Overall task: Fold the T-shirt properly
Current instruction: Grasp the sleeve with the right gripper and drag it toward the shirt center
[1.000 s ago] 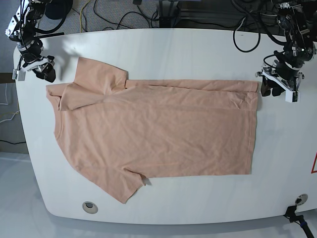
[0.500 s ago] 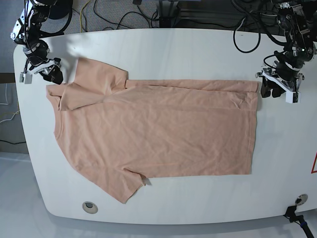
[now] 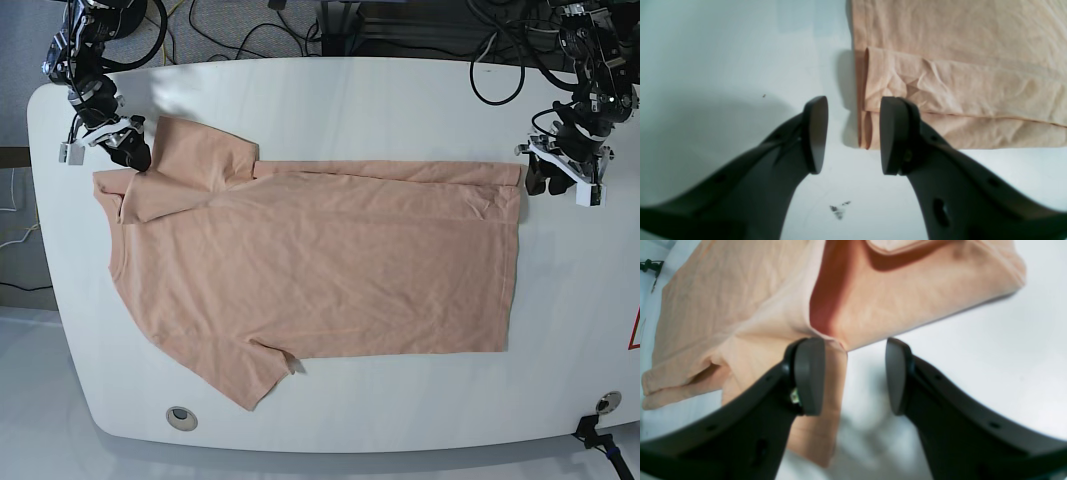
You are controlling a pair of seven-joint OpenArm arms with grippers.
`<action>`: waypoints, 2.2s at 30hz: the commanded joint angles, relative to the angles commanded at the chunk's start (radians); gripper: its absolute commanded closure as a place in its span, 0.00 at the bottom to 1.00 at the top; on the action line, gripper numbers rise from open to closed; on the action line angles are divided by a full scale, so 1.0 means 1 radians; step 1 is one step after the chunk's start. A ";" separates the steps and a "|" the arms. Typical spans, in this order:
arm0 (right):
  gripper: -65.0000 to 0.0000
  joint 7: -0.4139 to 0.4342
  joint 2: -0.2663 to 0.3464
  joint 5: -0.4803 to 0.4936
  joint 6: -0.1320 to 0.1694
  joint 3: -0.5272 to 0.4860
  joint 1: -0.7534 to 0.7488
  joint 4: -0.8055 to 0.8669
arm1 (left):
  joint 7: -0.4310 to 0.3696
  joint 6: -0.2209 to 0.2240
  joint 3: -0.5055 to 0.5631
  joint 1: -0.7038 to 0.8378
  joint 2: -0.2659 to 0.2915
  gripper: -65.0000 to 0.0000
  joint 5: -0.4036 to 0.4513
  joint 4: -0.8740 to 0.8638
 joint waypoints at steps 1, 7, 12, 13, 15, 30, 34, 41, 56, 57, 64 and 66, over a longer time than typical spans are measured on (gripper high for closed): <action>0.55 -0.001 -0.002 -0.001 0.002 -0.001 0.001 -0.003 | 0.001 0.001 -0.001 0.000 -0.001 0.64 0.000 -0.001; 0.55 -0.003 -0.008 0.002 0.004 0.001 0.004 -0.018 | -0.001 -0.001 0.001 0.000 0.000 0.64 0.001 0.001; 0.55 0.000 -0.003 0.031 0.052 0.009 -0.012 -0.011 | -0.007 0.004 0.000 0.003 -0.001 0.63 0.003 0.001; 0.55 -0.007 -0.005 0.031 0.052 0.006 -0.021 -0.015 | -0.005 0.003 -0.001 0.003 0.001 0.63 0.004 0.001; 0.55 -0.015 -0.005 0.032 0.052 0.005 -0.039 -0.020 | -0.002 0.005 0.000 0.003 0.002 0.63 0.003 0.000; 0.55 0.002 0.017 0.034 0.052 -0.145 -0.089 -0.060 | -0.002 -0.012 0.000 0.007 0.003 0.63 -0.001 0.000; 0.55 0.012 0.024 0.043 0.052 -0.179 -0.088 -0.063 | -0.002 -0.010 0.000 0.009 0.005 0.63 -0.001 0.002; 0.76 0.004 0.025 0.054 0.052 -0.190 -0.079 -0.066 | 0.011 -0.011 -0.004 0.012 0.005 0.63 -0.005 0.000; 1.00 -0.007 0.042 0.180 0.052 -0.216 0.025 -0.016 | 0.027 -0.007 -0.007 0.012 0.003 0.62 -0.003 0.001; 1.00 -0.011 0.041 0.167 0.052 -0.226 0.042 -0.006 | 0.025 -0.009 -0.006 0.011 0.002 0.61 -0.001 0.002; 1.00 -0.018 -0.003 -0.014 0.052 -0.325 0.160 0.093 | 0.033 -0.007 -0.007 0.008 -0.001 0.62 -0.002 -0.003; 1.00 -0.020 -0.020 -0.058 0.052 -0.341 0.180 0.115 | 0.032 -0.007 -0.009 0.010 -0.003 0.61 -0.002 0.000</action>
